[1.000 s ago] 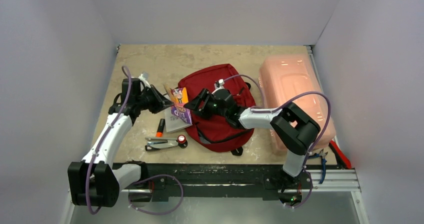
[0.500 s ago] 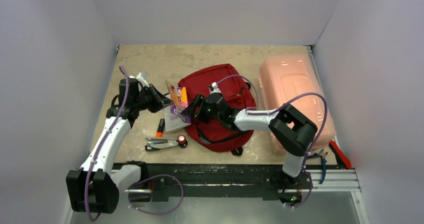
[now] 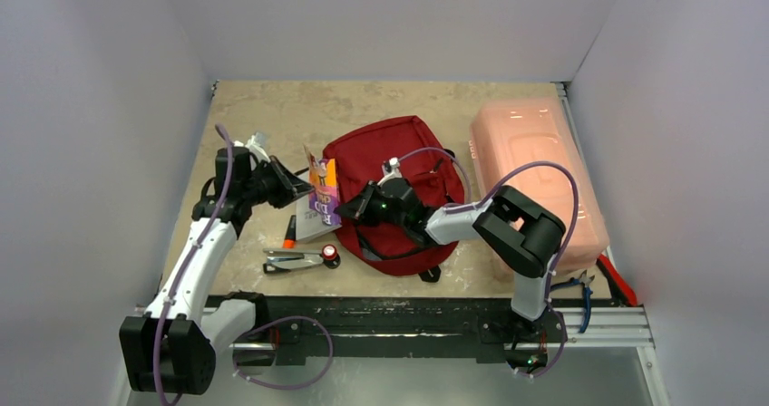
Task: Pack the student bag
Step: Pick up the book from the center of the board.
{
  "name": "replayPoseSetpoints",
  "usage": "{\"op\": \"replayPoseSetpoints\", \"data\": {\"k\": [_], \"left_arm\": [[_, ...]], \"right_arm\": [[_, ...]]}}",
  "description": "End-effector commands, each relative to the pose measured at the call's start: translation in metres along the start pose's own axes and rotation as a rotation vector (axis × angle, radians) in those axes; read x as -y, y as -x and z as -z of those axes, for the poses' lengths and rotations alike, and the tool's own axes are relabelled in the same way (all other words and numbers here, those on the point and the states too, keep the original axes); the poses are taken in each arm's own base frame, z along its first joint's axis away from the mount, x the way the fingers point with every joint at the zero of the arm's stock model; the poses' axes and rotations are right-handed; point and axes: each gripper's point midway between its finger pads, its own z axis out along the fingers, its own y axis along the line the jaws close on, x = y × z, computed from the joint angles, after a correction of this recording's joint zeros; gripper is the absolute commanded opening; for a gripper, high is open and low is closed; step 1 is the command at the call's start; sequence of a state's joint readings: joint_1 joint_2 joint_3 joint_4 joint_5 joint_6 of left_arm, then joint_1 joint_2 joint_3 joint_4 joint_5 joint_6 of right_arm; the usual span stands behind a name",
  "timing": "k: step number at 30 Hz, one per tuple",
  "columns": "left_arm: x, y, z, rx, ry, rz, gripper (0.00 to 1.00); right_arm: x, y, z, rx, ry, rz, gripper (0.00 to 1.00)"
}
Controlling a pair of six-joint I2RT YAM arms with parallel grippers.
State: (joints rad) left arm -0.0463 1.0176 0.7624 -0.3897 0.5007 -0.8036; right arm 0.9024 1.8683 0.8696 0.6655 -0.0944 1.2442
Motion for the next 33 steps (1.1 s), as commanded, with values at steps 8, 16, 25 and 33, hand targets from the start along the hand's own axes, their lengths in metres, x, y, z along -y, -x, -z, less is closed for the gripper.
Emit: {"op": "replayPoseSetpoints", "data": {"k": [8, 16, 25, 33], "left_arm": [[-0.026, -0.011, 0.010, 0.031, 0.096, -0.026, 0.20], [-0.049, -0.012, 0.024, 0.060, 0.219, -0.130, 0.79], [-0.036, -0.019, -0.022, -0.084, 0.095, 0.016, 0.80], [-0.013, -0.047, -0.087, -0.255, -0.007, 0.088, 0.66]], "right_arm": [[-0.075, 0.029, 0.020, 0.106, 0.198, 0.158, 0.00], [-0.083, 0.040, 0.037, 0.097, 0.105, 0.211, 0.00], [-0.066, 0.085, 0.078, 0.186, -0.007, 0.331, 0.00], [-0.042, 0.090, 0.092, 0.115, -0.018, 0.358, 0.00]]}}
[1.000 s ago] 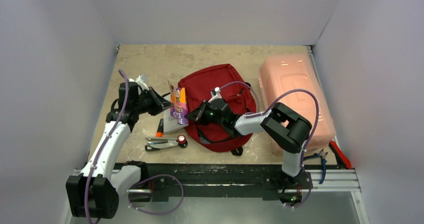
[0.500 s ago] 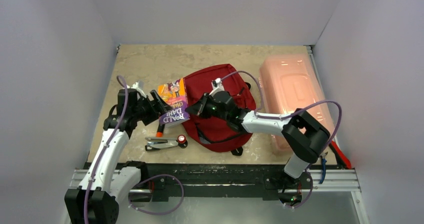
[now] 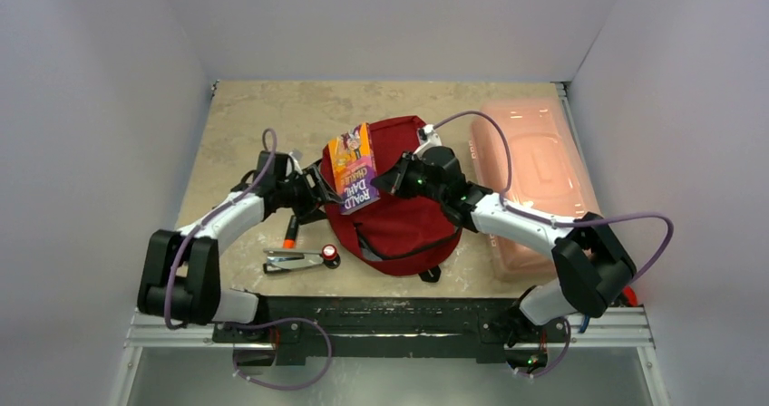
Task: Pack the student bag
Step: Pick up the book from the center of the board.
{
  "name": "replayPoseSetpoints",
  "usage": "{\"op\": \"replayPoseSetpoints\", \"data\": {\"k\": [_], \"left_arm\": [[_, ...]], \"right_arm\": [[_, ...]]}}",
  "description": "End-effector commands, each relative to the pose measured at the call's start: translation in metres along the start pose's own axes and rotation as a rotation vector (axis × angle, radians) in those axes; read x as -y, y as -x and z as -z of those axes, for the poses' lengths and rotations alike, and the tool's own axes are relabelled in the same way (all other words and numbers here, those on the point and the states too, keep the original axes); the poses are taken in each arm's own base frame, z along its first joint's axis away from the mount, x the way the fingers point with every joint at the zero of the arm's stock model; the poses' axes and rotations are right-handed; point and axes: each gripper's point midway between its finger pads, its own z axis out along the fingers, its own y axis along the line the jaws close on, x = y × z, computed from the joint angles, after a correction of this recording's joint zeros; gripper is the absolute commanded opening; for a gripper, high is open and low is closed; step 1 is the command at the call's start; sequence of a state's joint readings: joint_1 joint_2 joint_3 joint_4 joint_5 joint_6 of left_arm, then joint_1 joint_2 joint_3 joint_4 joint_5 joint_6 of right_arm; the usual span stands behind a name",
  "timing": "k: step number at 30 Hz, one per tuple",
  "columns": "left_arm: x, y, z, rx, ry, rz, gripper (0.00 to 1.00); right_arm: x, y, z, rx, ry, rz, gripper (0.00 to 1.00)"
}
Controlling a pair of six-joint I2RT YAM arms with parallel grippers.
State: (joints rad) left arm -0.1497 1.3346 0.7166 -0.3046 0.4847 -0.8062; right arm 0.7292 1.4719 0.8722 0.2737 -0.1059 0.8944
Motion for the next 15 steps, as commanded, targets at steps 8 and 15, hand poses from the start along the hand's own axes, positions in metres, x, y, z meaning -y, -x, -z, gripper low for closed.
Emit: {"op": "replayPoseSetpoints", "data": {"k": [8, 15], "left_arm": [[0.053, -0.005, -0.036, -0.085, -0.235, 0.072, 0.36], [0.059, -0.022, -0.044, -0.130, -0.255, 0.075, 0.32]], "right_arm": [[0.014, -0.006, -0.008, -0.035, 0.009, 0.050, 0.36], [0.021, -0.012, -0.027, -0.022, 0.024, 0.030, 0.52]]}}
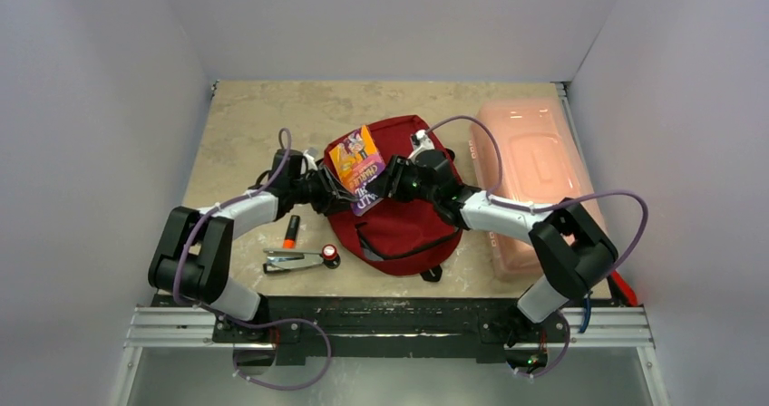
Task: Pack the student bag
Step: Pick up the book from the center of the board.
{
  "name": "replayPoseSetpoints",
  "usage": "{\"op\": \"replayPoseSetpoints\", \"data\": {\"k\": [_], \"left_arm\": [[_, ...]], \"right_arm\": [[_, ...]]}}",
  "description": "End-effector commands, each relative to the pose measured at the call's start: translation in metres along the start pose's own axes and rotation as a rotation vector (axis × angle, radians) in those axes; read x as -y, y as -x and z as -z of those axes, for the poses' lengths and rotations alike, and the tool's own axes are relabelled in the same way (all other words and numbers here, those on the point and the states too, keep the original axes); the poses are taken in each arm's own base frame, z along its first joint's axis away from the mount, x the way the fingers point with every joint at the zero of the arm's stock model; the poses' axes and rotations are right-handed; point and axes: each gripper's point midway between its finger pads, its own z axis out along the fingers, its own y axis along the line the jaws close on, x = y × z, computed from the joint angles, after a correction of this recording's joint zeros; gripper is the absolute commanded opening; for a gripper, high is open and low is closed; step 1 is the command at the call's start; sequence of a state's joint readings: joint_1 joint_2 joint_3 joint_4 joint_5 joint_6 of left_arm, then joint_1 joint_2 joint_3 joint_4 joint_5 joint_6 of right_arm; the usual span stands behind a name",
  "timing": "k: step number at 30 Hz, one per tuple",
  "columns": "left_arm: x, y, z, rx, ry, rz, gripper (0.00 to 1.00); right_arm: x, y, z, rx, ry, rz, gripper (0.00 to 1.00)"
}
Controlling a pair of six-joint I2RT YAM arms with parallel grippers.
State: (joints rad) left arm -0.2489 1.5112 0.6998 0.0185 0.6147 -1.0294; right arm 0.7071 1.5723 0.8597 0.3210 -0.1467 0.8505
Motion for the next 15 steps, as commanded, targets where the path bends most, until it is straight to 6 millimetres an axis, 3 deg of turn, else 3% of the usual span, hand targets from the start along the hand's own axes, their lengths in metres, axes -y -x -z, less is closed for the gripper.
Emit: {"op": "replayPoseSetpoints", "data": {"k": [1, 6, 11, 15], "left_arm": [[0.015, -0.009, -0.008, -0.037, -0.076, -0.014, 0.31], [0.014, -0.014, -0.008, -0.046, -0.092, -0.013, 0.32], [0.027, -0.018, 0.009, -0.013, -0.140, -0.078, 0.48], [0.042, -0.020, 0.035, 0.046, -0.148, -0.210, 0.63]], "right_arm": [[-0.009, 0.005, -0.010, 0.038, 0.058, 0.001, 0.50], [-0.012, 0.017, -0.007, 0.092, 0.060, 0.026, 0.32], [-0.016, 0.036, 0.002, 0.146, 0.007, 0.080, 0.00], [-0.025, 0.053, 0.016, 0.165, -0.030, 0.146, 0.00]]}}
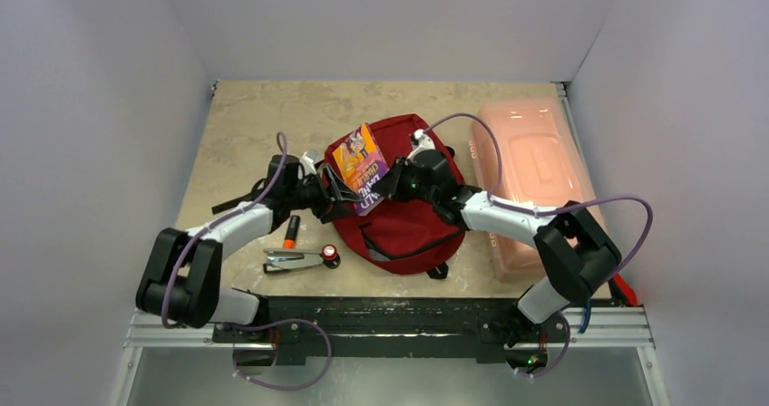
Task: Pack the student bag
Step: Pick up the book from the center of the board.
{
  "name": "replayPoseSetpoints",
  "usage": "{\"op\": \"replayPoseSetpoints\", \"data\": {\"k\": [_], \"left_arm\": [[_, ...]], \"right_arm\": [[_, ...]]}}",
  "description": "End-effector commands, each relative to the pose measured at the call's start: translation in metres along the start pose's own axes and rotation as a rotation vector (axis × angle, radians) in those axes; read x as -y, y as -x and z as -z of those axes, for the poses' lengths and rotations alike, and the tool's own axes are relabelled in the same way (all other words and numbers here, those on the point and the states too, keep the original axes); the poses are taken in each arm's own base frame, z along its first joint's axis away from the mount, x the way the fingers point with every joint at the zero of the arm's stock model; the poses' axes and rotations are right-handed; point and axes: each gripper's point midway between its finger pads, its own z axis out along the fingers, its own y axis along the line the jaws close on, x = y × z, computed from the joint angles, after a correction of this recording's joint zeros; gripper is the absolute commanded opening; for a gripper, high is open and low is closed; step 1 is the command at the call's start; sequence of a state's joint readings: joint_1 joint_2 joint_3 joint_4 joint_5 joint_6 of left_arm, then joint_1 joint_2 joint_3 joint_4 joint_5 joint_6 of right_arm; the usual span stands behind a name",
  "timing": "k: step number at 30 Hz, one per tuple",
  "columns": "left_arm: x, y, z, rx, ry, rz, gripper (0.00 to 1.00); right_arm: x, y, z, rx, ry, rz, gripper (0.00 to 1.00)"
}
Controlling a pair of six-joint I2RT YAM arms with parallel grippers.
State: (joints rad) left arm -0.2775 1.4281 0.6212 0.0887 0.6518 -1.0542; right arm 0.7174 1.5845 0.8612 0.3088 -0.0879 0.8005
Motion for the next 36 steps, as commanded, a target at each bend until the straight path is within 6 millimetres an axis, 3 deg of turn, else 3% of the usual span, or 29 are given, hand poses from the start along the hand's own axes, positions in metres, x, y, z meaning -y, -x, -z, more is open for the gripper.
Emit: {"op": "replayPoseSetpoints", "data": {"k": [1, 7, 13, 17, 24, 30, 36], "left_arm": [[0.039, 0.002, 0.031, 0.076, -0.077, -0.217, 0.66], [0.087, -0.013, 0.075, 0.120, -0.202, -0.440, 0.80], [0.147, -0.024, 0.117, 0.208, -0.405, -0.555, 0.81], [0.175, -0.026, 0.140, 0.276, -0.506, -0.541, 0.81], [0.201, -0.024, 0.169, 0.390, -0.646, -0.448, 0.86], [0.212, -0.022, 0.186, 0.469, -0.709, -0.446, 0.89], [0.203, -0.013, 0.181, 0.491, -0.647, -0.372, 0.89]], "right_arm": [[-0.037, 0.059, 0.025, 0.148, 0.027, 0.093, 0.00], [-0.070, 0.083, 0.063, 0.187, 0.099, 0.120, 0.00], [-0.114, 0.091, 0.104, 0.174, 0.304, 0.058, 0.00], [-0.147, 0.096, 0.135, 0.170, 0.460, 0.023, 0.00], [-0.190, 0.091, 0.173, 0.114, 0.726, -0.088, 0.00], [-0.201, 0.087, 0.177, 0.059, 0.843, -0.176, 0.00], [-0.205, 0.080, 0.187, 0.019, 0.950, -0.254, 0.00]]}}
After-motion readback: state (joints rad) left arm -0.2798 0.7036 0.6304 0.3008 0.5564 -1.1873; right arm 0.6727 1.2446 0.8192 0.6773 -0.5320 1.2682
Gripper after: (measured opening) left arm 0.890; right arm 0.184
